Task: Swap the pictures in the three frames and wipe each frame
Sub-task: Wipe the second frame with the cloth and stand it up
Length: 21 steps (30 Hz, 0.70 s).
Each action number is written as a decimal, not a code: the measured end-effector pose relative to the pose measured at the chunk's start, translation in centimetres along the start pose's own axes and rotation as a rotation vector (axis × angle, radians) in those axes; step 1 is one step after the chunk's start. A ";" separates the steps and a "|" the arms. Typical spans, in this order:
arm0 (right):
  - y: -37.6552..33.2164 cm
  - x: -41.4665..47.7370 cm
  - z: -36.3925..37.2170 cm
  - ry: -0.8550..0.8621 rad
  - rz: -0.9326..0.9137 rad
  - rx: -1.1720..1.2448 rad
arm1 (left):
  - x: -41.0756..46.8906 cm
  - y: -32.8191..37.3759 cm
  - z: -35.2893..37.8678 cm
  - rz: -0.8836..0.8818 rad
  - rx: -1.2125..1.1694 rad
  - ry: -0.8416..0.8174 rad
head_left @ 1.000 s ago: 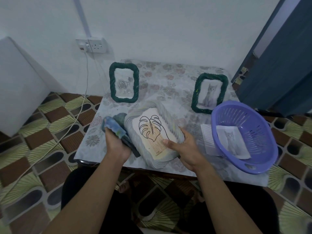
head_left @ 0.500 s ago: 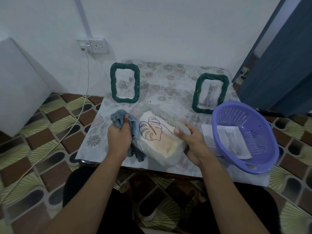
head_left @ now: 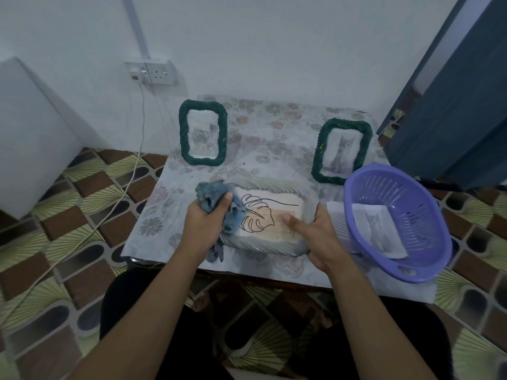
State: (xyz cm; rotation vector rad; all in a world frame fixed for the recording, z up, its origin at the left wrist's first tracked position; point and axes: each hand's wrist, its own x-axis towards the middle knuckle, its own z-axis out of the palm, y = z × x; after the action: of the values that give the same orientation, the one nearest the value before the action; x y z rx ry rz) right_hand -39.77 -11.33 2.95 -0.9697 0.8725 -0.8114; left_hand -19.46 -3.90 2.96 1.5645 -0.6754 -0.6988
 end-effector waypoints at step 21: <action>0.0 0.5 -0.2 0.046 -0.006 0.095 | -0.4 0.5 -0.7 -0.207 -0.378 -0.245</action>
State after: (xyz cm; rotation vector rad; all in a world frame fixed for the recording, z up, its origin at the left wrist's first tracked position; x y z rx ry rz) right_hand -39.69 -11.83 2.73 -0.8733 0.8631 -0.8757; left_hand -19.23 -3.21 3.53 1.2184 -0.5246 -1.1172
